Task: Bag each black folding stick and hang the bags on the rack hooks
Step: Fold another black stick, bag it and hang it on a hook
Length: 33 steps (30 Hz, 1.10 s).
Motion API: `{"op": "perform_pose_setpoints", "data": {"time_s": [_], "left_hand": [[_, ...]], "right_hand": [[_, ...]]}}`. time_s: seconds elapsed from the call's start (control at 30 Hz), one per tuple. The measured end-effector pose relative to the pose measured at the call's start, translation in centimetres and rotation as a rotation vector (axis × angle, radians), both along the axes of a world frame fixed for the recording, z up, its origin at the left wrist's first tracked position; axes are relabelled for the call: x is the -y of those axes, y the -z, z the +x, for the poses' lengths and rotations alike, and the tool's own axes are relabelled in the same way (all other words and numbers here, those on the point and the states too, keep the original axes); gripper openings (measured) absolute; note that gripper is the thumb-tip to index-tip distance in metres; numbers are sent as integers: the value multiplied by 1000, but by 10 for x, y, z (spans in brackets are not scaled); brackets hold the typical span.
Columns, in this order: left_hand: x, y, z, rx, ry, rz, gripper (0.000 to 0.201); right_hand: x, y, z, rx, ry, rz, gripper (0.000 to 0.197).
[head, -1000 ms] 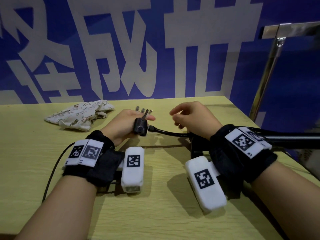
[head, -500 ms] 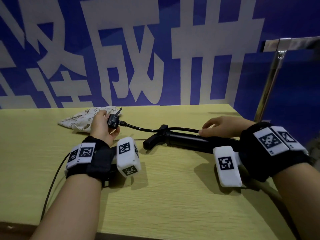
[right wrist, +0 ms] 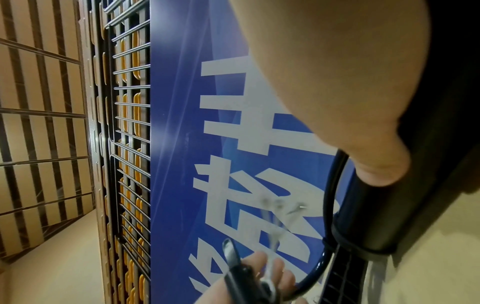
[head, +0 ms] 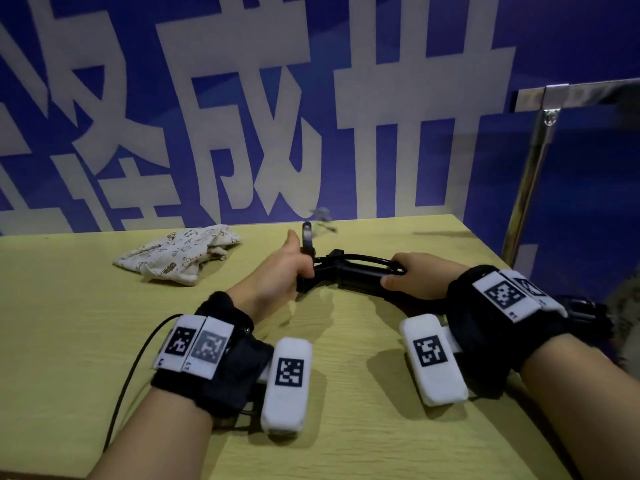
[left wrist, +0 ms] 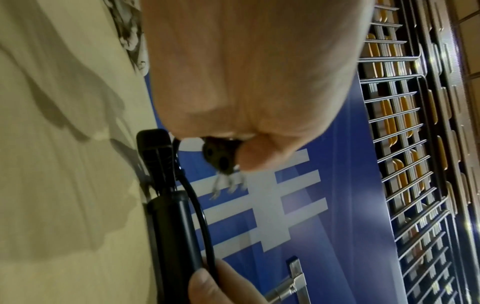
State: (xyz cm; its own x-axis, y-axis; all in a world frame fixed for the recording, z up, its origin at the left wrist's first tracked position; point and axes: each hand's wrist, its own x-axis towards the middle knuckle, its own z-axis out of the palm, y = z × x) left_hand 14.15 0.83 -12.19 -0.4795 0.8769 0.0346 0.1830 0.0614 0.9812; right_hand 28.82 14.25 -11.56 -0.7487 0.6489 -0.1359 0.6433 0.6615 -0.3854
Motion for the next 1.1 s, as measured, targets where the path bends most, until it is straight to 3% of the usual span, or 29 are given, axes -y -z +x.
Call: {"op": "perform_pose_setpoints", "data": {"time_s": [0.07,0.17,0.27,0.33,0.53,0.67,0.77,0.93,1.1], "left_hand": [[-3,3,-2,-246,-28,-197,77],[-2,7,-6,-340,48,-316,76],[-2,10,-7,-428,73,-360,57],[-2,10,-5,-572,30,-363,43],[-4,5,-4,-843,-57,-371,32],[-13,11,1,-855,-76,-533,21],[-19,11,7,-792,-55,-551,15],[-28,7,13,-772,-120,-358,15],[-27,9,10,-671,-201,-242,12]], "right_hand": [[1,0,-2,-7,16,1,36],[2,0,-3,-7,44,1,37],[3,0,-4,-3,60,7,37],[3,0,-4,-12,77,-7,34],[8,-4,-6,-128,66,-159,43],[15,-4,-8,-139,-18,-72,56],[22,-5,-10,-51,-74,16,62],[33,4,-26,33,-64,118,78],[33,11,-37,-101,105,127,72]]}}
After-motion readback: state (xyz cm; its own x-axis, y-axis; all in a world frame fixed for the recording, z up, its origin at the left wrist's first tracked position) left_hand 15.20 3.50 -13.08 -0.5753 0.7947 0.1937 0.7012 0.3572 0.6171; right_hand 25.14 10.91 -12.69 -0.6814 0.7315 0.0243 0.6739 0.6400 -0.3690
